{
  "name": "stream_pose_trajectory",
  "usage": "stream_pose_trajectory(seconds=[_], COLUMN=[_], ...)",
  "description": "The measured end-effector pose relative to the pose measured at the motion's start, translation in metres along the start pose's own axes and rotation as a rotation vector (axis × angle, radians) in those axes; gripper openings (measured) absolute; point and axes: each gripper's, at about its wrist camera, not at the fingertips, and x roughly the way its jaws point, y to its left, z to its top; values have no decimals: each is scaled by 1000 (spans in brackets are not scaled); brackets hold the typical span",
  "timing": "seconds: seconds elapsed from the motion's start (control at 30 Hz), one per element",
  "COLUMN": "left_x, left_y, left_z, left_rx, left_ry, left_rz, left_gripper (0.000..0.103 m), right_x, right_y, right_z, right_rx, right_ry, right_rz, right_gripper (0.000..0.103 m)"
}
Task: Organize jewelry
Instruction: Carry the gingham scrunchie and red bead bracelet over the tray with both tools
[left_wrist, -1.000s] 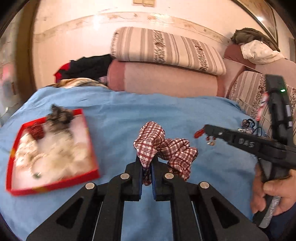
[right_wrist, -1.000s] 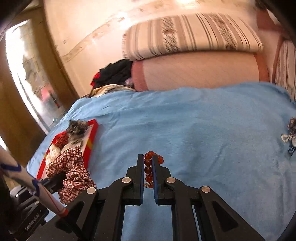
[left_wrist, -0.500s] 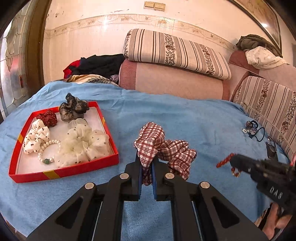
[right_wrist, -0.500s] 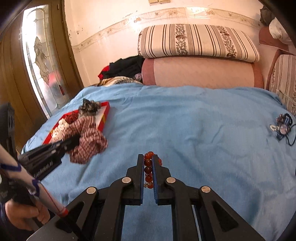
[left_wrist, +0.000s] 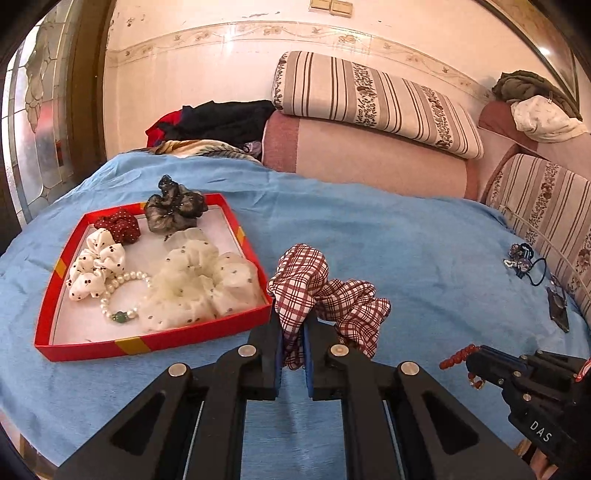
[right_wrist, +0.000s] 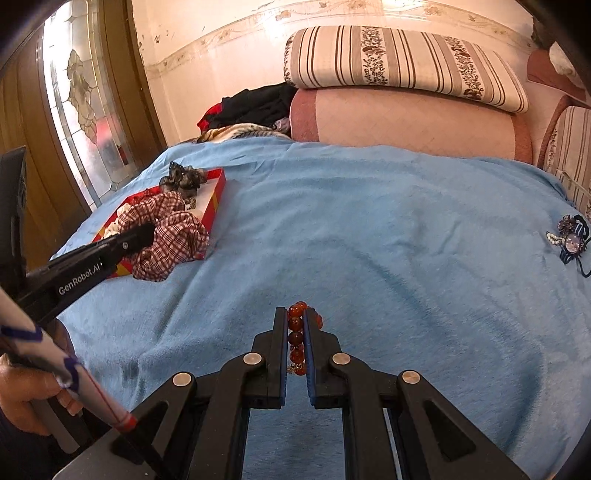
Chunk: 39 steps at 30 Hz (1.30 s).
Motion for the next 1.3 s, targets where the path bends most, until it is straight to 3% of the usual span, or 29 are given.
stream_pose_trajectory(seconds=[0.23, 0.4, 0.63, 0.97, 1.3], left_x=[-4, -5, -5, -28, -33], left_y=[4, 6, 11, 48, 115], left_z=[1, 0, 0, 19, 38], left_rx=[-5, -3, -8, -63, -165], left_ry=[-9, 0, 29, 14, 10], left_rz=[2, 8, 18, 115, 220], left_gripper=[9, 9, 9, 9, 9], right_x=[3, 11, 22, 34, 56], right_y=[9, 14, 23, 63, 115], right_z=[2, 10, 26, 61, 93], right_rx=[-14, -28, -68, -170, -262], right_ry=[18, 69, 118, 108, 98], right_rz=[-19, -100, -151, -135, -87], right_gripper=[8, 8, 8, 8, 8])
